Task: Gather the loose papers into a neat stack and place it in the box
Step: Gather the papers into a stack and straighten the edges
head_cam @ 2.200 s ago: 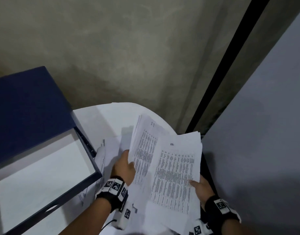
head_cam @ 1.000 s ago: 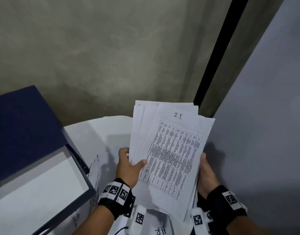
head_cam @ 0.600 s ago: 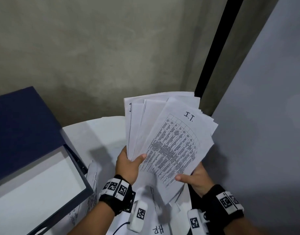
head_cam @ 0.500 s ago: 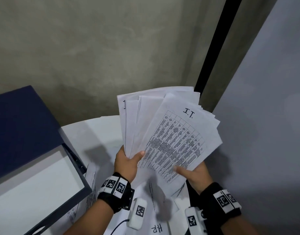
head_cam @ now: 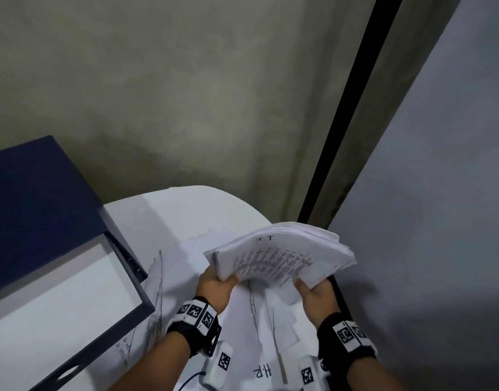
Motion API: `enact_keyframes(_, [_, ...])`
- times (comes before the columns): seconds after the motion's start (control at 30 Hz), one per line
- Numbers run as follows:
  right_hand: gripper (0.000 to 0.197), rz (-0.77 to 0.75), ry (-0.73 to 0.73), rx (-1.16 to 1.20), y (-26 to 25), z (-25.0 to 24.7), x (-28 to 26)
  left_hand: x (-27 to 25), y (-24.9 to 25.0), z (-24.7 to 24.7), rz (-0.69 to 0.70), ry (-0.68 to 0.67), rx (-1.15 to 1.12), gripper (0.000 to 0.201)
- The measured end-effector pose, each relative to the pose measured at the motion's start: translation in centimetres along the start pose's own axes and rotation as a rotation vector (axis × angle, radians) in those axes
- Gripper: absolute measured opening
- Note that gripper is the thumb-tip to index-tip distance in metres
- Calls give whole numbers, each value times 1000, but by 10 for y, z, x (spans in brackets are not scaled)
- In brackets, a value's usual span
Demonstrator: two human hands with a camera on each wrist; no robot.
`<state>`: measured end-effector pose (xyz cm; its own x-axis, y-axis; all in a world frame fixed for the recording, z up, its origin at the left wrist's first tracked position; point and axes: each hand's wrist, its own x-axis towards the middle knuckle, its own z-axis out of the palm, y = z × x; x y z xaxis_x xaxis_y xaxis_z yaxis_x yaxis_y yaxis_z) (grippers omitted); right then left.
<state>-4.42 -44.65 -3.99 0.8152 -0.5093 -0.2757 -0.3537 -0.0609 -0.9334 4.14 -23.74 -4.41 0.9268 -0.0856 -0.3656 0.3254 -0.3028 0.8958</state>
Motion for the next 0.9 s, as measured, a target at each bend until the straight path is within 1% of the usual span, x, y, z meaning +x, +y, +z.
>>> enact_keyframes(0.03, [16, -13, 18, -11, -2, 0, 1, 0, 2, -1, 16, 11, -4, 24])
enact_keyframes(0.07, [19, -42, 25, -23, -5, 0, 1, 0, 6, -2, 27, 11, -12, 27])
enact_keyframes(0.13, [24, -99, 14, -43, -12, -1, 1, 1, 9, -5, 55, -22, -37, 28])
enact_keyframes(0.23, [21, -65, 26, -25, -9, -7, 6, -1, 10, -11, 111, -64, -45, 31])
enact_keyframes(0.3, [20, -27, 27, -7, -3, -13, 10, -2, 2, -16, 99, -59, 8, 38])
enact_keyframes(0.4, [20, 45, 12, 11, 10, -20, 13, -4, -22, -25, -32, 23, 124, 39])
enact_keyframes(0.5, [21, 132, 0, 19, 29, -22, 11, -10, -45, -40, -213, 129, 376, 41])
enact_keyframes(0.57, [20, 192, 1, 27, 43, -23, 10, -14, -51, -51, -345, 168, 497, 51])
enact_keyframes(0.63, [21, 239, -7, 27, 59, -23, 10, -16, -57, -59, -460, 190, 513, 64])
enact_keyframes(0.7, [22, 275, -9, 12, 73, -21, 11, -14, -63, -65, -510, 189, 538, 74])
enact_keyframes(0.8, [25, 302, 9, -16, 88, -18, 13, -8, -70, -68, -500, 175, 578, 80])
enact_keyframes(0.87, [27, 309, -8, -55, 92, -16, 13, -4, -76, -68, -487, 168, 514, 80])
enact_keyframes(0.9, [27, 308, -22, -73, 94, -16, 12, -2, -79, -67, -477, 157, 482, 75])
